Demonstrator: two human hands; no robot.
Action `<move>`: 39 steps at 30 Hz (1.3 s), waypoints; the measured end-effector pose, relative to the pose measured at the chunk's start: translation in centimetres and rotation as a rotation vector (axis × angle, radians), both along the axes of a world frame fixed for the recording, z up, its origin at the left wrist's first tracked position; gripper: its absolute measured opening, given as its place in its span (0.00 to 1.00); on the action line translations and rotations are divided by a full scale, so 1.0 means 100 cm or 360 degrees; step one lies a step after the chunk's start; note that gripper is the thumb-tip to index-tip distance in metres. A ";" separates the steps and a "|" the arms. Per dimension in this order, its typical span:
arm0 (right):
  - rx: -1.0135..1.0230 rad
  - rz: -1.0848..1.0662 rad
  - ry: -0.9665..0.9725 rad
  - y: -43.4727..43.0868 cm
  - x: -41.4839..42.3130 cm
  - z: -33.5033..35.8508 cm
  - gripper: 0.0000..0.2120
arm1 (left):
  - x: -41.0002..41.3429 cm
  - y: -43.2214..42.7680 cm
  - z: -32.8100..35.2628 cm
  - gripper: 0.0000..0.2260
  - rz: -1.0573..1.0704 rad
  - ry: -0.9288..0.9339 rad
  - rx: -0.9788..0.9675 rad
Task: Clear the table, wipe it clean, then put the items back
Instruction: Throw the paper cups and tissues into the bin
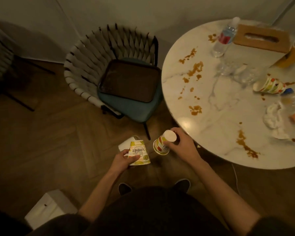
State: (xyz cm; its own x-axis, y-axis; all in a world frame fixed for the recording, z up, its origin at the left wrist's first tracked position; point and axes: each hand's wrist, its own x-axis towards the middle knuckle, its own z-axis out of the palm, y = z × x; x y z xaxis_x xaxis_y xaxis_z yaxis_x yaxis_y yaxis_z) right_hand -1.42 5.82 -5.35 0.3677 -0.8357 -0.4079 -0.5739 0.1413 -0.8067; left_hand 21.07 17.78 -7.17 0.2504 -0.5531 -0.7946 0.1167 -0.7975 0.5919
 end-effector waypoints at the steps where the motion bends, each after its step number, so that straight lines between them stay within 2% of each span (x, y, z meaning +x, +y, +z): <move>1: 0.0017 0.0007 0.0008 0.006 0.011 -0.007 0.23 | 0.012 0.010 -0.008 0.19 0.0003 -0.0008 0.0033; 4: 0.0102 0.0027 0.0079 0.027 0.041 -0.043 0.24 | 0.047 0.037 -0.044 0.14 0.0001 0.0005 0.0152; 8: 0.0125 0.0198 0.0337 0.052 0.075 -0.108 0.25 | 0.080 0.056 -0.100 0.14 -0.0026 0.0020 0.0238; 13: 0.0170 0.0352 0.0462 0.067 0.102 -0.180 0.28 | 0.096 0.062 -0.166 0.13 -0.0030 0.0033 0.0258; 17: 0.0303 0.0143 0.0446 0.068 0.114 -0.242 0.25 | 0.096 0.074 -0.225 0.21 0.0022 0.0037 0.0344; 26: 0.0885 -0.0501 0.0518 0.070 0.132 -0.361 0.16 | 0.097 0.086 -0.313 0.23 0.0395 -0.0015 0.0347; 30: 0.1011 -0.0511 0.0568 0.080 0.147 -0.386 0.22 | 0.098 0.081 -0.322 0.24 0.0437 -0.0025 0.0253; 36: 0.1184 -0.0500 0.0537 0.080 0.167 -0.406 0.19 | 0.098 0.083 -0.337 0.24 0.0483 0.0076 0.0276; 39: 0.1204 -0.0553 0.0538 0.074 0.178 -0.419 0.25 | 0.102 0.087 -0.346 0.25 0.0496 0.0100 0.0309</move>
State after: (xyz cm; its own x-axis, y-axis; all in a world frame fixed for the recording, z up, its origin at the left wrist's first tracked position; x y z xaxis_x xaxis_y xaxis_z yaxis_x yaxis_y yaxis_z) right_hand 16.35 13.21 -47.22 -0.0953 -0.3415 -0.9350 -0.5894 0.7763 -0.2235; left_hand 31.26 26.46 -41.81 0.3303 -0.2953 -0.8965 0.4031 -0.8147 0.4168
